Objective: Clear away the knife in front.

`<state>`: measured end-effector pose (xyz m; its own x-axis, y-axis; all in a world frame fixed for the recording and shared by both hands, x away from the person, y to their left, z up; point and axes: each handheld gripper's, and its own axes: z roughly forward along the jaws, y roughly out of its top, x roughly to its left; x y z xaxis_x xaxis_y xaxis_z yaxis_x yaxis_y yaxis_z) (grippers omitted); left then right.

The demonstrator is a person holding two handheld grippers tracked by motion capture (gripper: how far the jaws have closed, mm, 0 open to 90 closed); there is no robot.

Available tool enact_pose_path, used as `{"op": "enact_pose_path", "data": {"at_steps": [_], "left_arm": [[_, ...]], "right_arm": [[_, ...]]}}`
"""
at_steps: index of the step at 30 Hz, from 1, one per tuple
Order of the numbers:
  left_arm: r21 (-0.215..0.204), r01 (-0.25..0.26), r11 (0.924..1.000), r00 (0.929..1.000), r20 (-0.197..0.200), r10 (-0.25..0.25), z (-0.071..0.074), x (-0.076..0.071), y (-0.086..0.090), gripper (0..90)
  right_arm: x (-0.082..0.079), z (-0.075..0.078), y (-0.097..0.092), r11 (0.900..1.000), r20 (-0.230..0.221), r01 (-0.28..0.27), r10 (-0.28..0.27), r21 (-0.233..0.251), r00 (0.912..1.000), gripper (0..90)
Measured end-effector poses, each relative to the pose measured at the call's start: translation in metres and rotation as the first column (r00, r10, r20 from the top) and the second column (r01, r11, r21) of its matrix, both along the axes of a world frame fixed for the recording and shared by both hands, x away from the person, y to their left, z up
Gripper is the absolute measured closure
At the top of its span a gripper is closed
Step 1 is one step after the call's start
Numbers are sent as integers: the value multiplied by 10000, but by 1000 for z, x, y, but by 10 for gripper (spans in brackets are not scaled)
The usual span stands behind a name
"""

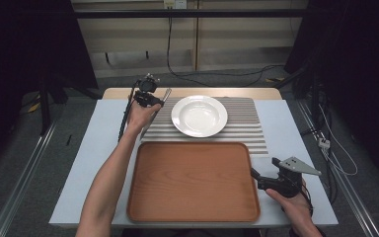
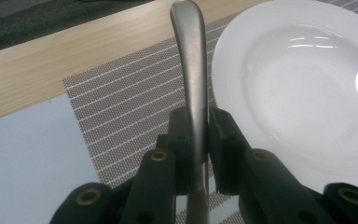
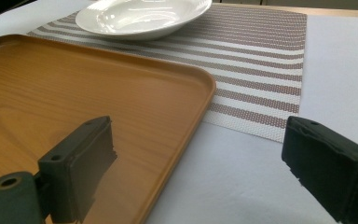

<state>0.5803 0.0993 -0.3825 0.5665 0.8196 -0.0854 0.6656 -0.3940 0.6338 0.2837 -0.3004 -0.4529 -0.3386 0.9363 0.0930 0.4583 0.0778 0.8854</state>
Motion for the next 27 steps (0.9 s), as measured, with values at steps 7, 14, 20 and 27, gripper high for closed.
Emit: {"op": "enact_pose_path", "data": {"at_steps": [7,14,20,27], "left_arm": [[-128,272,9995,9996,120,-270,10,-15,1,800],[-9,598,9982,9981,169,-598,17,-30,2,801],[36,861,9963,9960,238,-861,22,-45,2,800],[-83,998,9950,9946,309,-995,27,-63,4,800]], "right_arm": [[0,0,0,10000,-3,-56,56,-21,10000,88],[0,1,1,10000,28,-84,85,-38,10000,87],[0,1,1,10000,16,-88,88,-48,10000,87],[0,1,1,9999,14,-81,81,-66,10000,87]]}}
